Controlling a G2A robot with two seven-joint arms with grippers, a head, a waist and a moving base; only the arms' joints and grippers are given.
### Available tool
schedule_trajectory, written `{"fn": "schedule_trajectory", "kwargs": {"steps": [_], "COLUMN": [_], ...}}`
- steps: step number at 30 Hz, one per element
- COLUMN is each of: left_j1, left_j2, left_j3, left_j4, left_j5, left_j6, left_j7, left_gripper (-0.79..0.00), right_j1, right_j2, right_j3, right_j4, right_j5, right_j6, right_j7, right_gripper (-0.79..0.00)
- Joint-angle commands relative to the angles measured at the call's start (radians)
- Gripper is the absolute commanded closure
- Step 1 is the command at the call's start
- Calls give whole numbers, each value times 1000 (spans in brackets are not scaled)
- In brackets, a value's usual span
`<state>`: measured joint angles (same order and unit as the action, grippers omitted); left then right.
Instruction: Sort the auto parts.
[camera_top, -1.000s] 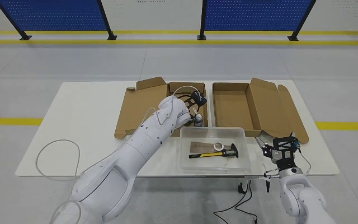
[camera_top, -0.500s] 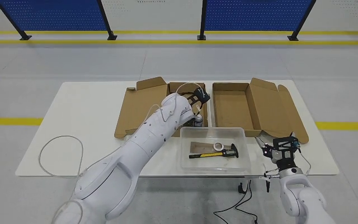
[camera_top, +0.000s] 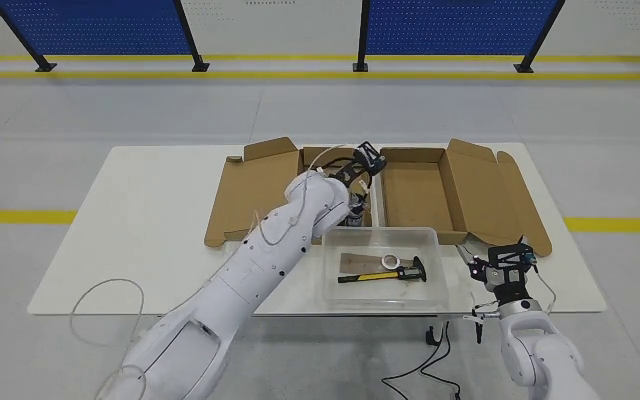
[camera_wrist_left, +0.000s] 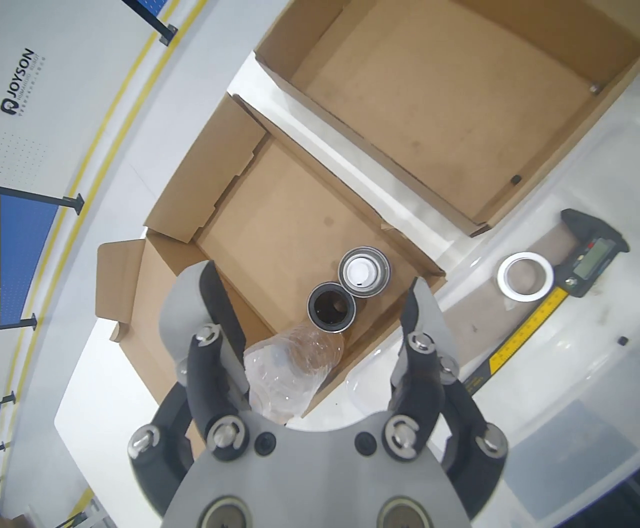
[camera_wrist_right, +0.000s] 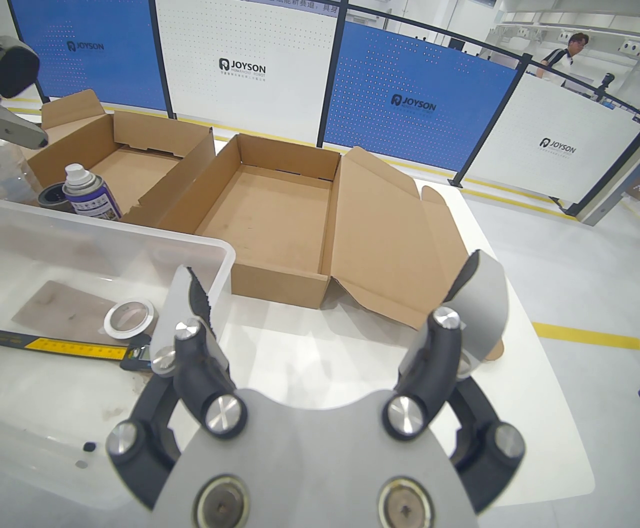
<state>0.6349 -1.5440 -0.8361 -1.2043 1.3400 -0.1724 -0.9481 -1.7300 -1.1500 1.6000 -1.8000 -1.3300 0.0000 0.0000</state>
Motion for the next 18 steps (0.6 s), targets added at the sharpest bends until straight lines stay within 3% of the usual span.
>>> {"fn": "schedule_trajectory", "kwargs": {"steps": [1, 8, 11, 18], "left_j1": [98, 437, 571, 831], "left_j2": [26, 93, 112, 136], "left_j3": [-62, -266, -336, -480], "left_j4": [-169, -593, -707, -878], "left_j5": [18, 91, 139, 217], "left_j6": [0, -4, 14, 119], "left_j7": [-6, 89, 151, 292], "left_gripper": [-785, -785, -785, -785], "right_j1": [0, 0, 0, 0], "right_j2": [0, 0, 0, 0], "right_j3": [0, 0, 0, 0], "right_j4": [0, 0, 0, 0], "right_j5": [0, 0, 0, 0], "right_j6": [0, 0, 0, 0], "right_j7": [0, 0, 0, 0], "right_gripper": [-785, -785, -785, -785]}}
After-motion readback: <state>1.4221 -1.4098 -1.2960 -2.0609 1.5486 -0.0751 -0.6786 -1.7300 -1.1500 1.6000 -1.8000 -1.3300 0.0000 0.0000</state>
